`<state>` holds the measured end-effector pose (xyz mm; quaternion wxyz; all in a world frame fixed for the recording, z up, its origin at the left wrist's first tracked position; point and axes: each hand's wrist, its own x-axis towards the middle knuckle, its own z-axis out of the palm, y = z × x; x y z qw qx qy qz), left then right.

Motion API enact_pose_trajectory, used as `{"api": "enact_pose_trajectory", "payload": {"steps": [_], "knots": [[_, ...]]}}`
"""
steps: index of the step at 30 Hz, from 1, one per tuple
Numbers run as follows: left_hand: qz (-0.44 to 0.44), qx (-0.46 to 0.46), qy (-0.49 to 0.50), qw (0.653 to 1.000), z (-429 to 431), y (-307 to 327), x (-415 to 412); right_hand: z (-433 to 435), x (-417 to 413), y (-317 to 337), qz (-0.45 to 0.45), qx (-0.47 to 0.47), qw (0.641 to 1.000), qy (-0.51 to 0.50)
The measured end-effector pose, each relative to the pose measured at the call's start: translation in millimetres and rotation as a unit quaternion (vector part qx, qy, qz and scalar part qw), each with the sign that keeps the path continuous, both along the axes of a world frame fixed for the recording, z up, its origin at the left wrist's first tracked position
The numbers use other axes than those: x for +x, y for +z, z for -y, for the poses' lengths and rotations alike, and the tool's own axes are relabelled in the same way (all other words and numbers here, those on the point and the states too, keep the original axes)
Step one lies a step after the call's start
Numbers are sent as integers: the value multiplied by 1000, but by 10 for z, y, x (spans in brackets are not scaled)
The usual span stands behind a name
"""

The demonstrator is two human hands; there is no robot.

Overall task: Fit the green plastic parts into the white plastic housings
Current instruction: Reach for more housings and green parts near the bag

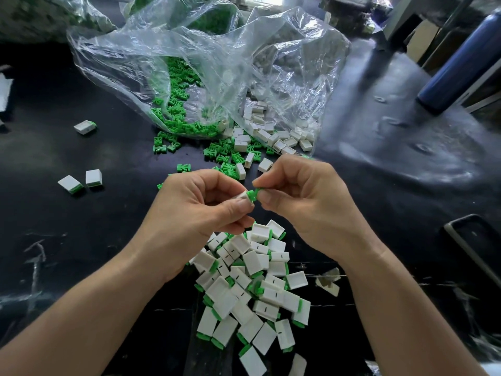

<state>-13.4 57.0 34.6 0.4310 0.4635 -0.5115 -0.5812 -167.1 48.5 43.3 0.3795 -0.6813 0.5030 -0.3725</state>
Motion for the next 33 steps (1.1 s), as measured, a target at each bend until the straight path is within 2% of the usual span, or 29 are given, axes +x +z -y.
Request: {"api": "enact_pose_trajectory", "payload": {"steps": [10,15,19,24,26,29,33], "knots": [[100,-72,7,992,-7,-26,11,-14,42,-40,-39,-17,999,5],[98,-75,-12,992,-3,-14,38,-31,38,-26,-49,-28,998,21],[166,-119,-11,979,-27,-23,44,-34,27,-33,-85,-36,995,41],[220,-128,-18,967,-32,-40,42,-48,50,-63,-131,-57,988,53],[163,-101,-15,981,-12,-32,43,-48,51,-61,-104,-57,992,34],[54,-59,-4,997,13,-11,39,-33,41,-19,0,-31,1000,1],[-4,-56,0,998,15,12,24,-29,20,29,149,94,984,10]]}}
